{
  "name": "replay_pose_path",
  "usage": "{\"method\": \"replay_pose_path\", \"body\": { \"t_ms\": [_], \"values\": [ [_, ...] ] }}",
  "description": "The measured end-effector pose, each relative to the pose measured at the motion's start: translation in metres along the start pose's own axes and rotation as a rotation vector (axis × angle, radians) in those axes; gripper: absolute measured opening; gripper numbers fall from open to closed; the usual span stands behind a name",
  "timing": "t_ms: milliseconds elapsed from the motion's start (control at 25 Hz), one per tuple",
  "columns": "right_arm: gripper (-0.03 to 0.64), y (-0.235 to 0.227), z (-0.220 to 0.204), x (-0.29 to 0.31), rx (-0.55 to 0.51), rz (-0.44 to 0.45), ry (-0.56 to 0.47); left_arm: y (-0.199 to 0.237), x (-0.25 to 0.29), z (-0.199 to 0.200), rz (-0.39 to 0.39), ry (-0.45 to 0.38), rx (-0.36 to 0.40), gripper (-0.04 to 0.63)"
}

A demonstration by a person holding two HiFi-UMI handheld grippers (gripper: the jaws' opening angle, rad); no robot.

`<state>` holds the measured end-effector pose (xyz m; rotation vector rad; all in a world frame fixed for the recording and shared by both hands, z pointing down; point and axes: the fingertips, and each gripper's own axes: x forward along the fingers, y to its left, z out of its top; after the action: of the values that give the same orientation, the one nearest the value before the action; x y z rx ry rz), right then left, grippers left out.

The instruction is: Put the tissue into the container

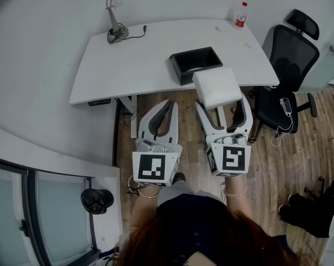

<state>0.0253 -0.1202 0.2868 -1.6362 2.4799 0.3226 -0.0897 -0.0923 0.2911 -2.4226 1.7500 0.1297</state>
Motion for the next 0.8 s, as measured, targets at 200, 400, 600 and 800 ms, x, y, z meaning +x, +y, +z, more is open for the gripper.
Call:
{"method": "replay_pose_path", "body": {
  "t_ms": [200,400,600,800],
  "values": [
    [0.446,0.006,-0.001,0.013,-0.011,-0.017,-0.005,0.014,0.005,-0.005,-0.021,-0.008,0.008,0.041],
    [0.446,0.011,-0.002,0.024,-0.026,-0.038,-0.009,0.026,0.012,-0.004,-0.039,-0.019,0.0,0.041],
    [0.446,0.011,-0.003,0.028,-0.032,-0.049,0.0,0.032,0.018,-0.01,-0.055,-0.016,-0.003,0.041],
    [0.446,0.012,-0.006,0.032,-0.039,-0.056,0.006,0.032,0.022,-0.014,-0.071,-0.015,-0.016,0.041]
  ]
}}
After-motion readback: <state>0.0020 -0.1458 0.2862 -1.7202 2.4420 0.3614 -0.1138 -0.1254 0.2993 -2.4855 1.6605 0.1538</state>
